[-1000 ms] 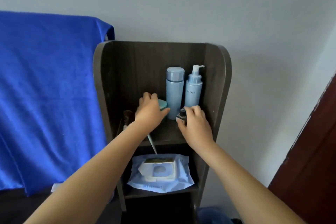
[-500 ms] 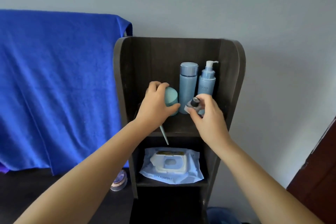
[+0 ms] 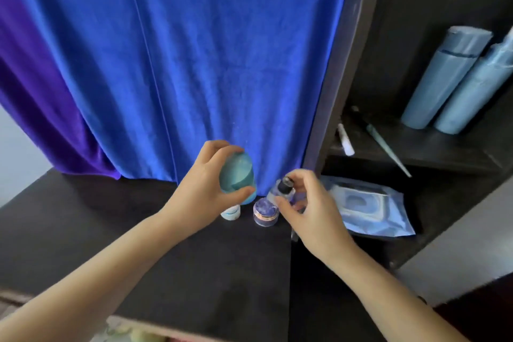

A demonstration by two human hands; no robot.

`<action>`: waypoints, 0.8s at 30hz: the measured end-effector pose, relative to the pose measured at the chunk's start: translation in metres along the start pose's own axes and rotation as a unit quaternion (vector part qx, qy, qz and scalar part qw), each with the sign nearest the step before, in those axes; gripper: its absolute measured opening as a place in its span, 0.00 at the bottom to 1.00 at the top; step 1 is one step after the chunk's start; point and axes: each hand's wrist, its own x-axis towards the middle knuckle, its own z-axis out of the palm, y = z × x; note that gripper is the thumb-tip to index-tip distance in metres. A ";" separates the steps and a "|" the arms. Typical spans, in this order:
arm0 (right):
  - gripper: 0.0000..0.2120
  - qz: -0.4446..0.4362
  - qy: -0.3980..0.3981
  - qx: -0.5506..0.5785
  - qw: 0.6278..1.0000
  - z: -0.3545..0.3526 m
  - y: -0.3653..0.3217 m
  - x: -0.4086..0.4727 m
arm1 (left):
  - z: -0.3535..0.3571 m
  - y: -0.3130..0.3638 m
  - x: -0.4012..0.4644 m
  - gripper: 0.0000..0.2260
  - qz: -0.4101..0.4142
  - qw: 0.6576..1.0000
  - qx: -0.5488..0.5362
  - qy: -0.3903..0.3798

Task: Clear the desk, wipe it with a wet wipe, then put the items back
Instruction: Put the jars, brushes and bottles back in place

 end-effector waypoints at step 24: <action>0.26 0.155 -0.116 -0.198 0.961 0.165 0.092 -0.007 | 0.075 -0.210 -0.041 0.32 -0.030 0.993 0.091 -0.068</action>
